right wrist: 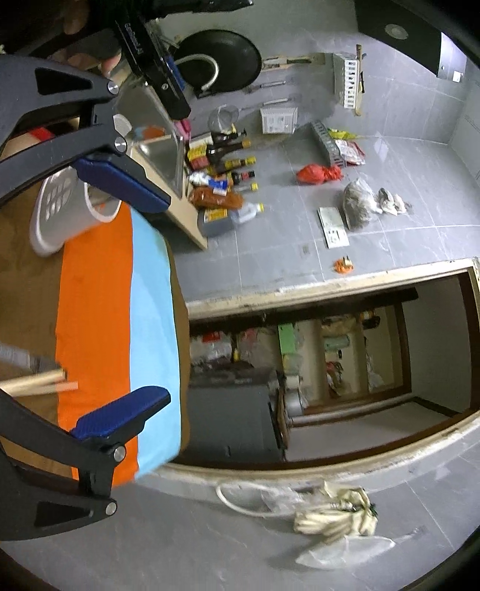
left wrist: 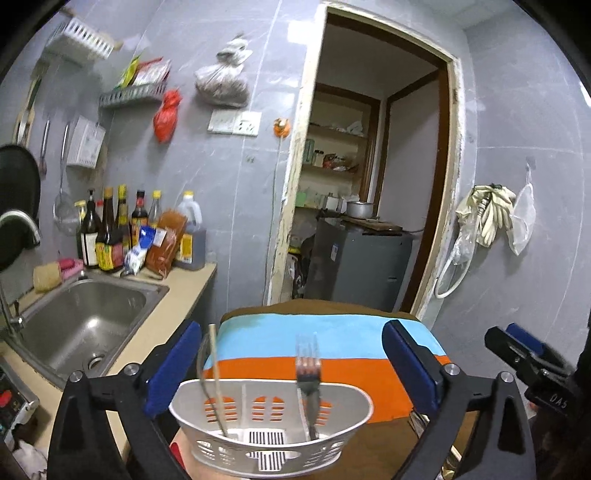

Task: Organize utensils
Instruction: 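Withdraw both tools up from the caddy and move toward the cloth, then grasp a metal knife with the left tool while the right tool grasps chopsticks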

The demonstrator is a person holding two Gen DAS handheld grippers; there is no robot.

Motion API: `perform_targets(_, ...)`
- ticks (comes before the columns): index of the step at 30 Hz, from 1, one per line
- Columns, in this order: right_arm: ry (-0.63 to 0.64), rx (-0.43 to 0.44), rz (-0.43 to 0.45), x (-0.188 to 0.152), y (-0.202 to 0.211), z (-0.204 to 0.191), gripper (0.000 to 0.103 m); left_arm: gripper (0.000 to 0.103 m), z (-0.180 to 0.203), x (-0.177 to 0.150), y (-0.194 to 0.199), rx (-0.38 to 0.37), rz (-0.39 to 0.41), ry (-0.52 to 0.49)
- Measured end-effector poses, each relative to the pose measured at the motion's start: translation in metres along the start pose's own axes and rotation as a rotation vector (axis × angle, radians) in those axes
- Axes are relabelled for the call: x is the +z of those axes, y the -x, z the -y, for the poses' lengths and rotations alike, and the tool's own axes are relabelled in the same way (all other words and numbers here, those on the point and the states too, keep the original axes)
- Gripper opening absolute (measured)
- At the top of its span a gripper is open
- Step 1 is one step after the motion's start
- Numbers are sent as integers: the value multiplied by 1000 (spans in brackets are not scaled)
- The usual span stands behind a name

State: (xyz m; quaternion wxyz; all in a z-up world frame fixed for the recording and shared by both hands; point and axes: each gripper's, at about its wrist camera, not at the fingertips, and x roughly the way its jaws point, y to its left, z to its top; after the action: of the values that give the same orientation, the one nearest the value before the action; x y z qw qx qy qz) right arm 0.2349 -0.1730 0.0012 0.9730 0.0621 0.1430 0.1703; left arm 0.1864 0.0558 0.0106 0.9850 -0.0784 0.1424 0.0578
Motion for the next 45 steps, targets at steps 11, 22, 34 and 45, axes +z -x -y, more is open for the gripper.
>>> perform_targets(11, 50, -72, 5, 9, 35, 54, 96, 100, 65, -17, 5, -14, 10, -62)
perform_targets(22, 51, -80, -32, -2, 39, 108, 96, 100, 121, -49, -2, 4, -25, -102)
perform_targets(34, -8, -55, -164, -40, 11, 159, 96, 100, 149, -98, -44, -47, -220, -120)
perform_targets(45, -71, 18, -320, -100, -32, 176, 75, 96, 153, -138, -89, -97, -426, -107)
